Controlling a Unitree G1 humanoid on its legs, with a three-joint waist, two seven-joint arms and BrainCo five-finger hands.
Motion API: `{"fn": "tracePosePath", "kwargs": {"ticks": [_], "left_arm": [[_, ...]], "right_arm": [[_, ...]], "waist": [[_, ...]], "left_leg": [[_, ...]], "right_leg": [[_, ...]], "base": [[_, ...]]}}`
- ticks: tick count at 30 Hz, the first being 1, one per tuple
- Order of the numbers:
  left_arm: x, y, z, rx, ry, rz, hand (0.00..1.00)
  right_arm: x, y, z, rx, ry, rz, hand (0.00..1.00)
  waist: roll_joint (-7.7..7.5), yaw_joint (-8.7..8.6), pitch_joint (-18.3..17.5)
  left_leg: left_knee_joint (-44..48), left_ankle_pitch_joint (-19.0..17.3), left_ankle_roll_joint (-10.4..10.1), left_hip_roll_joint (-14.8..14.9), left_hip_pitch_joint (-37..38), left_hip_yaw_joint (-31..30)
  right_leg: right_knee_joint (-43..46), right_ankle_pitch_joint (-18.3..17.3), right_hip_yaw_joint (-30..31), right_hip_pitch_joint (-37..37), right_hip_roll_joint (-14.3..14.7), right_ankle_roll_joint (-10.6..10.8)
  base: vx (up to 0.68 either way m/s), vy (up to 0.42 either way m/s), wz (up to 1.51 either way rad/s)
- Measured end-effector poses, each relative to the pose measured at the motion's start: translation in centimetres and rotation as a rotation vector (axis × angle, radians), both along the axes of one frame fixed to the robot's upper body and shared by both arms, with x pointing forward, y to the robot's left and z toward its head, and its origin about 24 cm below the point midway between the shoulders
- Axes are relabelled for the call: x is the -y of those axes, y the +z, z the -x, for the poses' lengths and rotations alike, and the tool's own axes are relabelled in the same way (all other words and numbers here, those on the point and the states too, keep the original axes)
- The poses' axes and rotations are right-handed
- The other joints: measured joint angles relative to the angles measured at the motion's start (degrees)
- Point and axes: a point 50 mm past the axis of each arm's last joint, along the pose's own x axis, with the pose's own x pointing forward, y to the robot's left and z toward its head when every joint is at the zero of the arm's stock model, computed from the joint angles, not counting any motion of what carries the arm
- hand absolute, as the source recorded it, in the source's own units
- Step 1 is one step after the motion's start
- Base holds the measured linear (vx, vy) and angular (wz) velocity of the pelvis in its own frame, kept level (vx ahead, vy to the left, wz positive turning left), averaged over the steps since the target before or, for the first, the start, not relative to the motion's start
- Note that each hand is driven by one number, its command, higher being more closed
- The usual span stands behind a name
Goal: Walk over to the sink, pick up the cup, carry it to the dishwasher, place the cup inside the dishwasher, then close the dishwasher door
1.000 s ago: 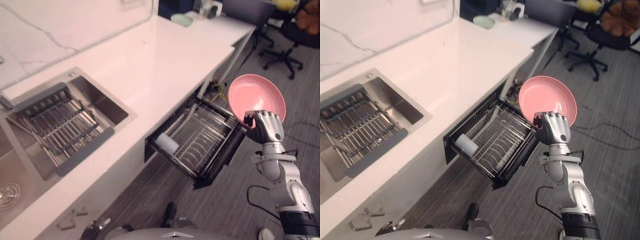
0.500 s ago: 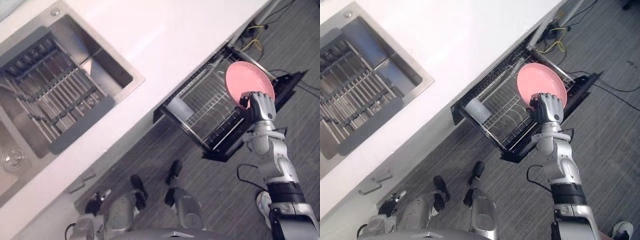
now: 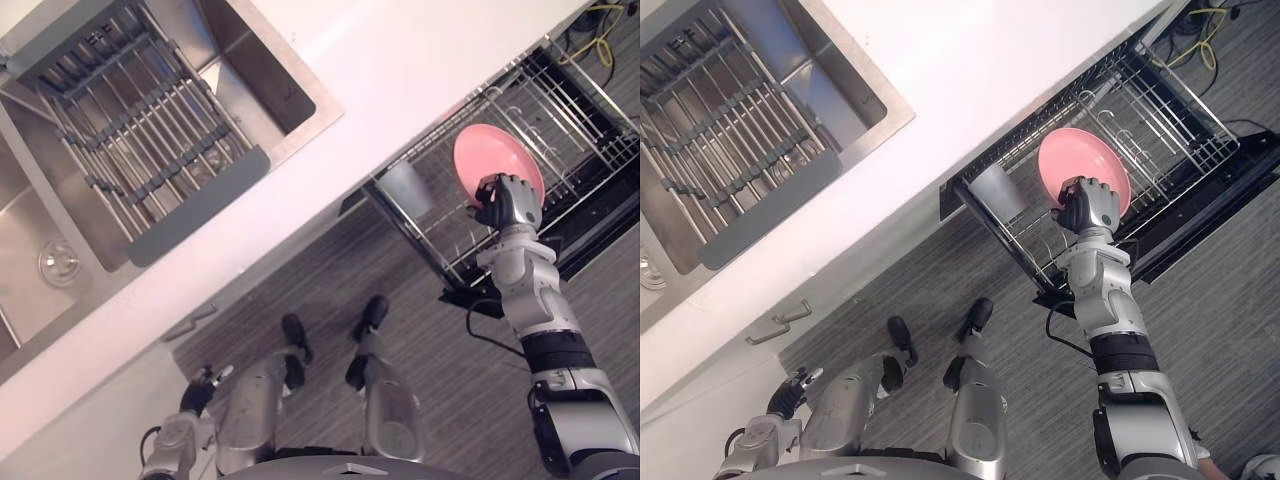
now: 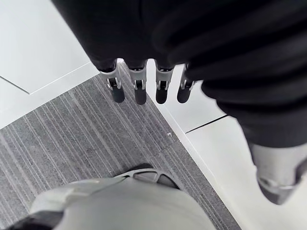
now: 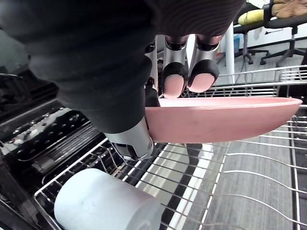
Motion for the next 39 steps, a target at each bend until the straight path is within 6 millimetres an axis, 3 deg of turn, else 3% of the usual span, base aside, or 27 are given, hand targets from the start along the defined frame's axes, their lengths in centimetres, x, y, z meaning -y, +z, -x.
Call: {"fn": "tracePosePath", "kwargs": {"ticks": [7,8,26,32,35,39], "left_arm": [[0.4,0.2,-0.4,0.019,-0.001,0.021,0.0],[0.5,0.2,-0.4,0.02,-0.006,0.025,0.0],[0.8,0.6,-1.0,0.054,-0.006,0.04,0.0],[0.9,0.6,-0.9,0.057,0.007,0.049,0.0],[0.8,0.2,0.1,0.026,0.02,0.05,0.0],[0.8,-0.1,0.9,0.006,0.051,0.062,0.0]], "right_arm": [[1.9,-1.0,-0.6,-0.068,-0.099,-0.087,1.0],[2.4,-0.9,-0.6,-0.081,-0.118,-0.1,0.0],[3.3,2.4,-1.0,0.048,-0.138,-0.199,0.0],[6.4,4.4,1.3,0.317,-0.264,-0.416,0.0],[9.8,4.1,3.7,0.498,-0.383,-0.709,0.0],[12.8,3.0,6.2,0.658,-0.487,-0.949,0.0]], "waist": [[1.12,0.1,0.6],[1.65,0.09,0.9],[2.21,0.25,1.2],[2.2,0.05,1.1],[2.19,-1.0,0.2],[2.29,-2.14,-0.8]], "left_leg": [[0.2,-0.1,0.2,-0.1,-1.2,0.6],[0.2,0.0,0.3,-0.1,-1.2,0.7],[0.1,0.4,0.8,-0.3,0.1,-0.2],[-1.8,0.4,0.7,-0.7,3.6,-1.2],[-3.1,0.9,0.6,-1.2,5.7,-1.2],[-4.0,1.3,0.6,-1.6,6.5,-1.0]], "right_leg": [[0.6,0.1,1.0,-1.8,-0.2,0.0],[0.6,0.1,1.1,-1.9,-0.2,-0.1],[0.5,0.1,0.4,-0.1,-0.3,0.0],[0.5,-0.6,-0.3,3.3,-0.4,0.1],[0.8,-1.1,-0.3,4.6,-0.5,0.5],[0.8,-1.1,0.2,4.6,-0.6,0.6]], "base": [[0.01,0.085,-0.05],[0.03,0.066,-0.02],[0.02,0.064,0.01],[0.01,0.074,0.07],[0.04,0.057,-0.02],[0.06,0.049,-0.07]]}}
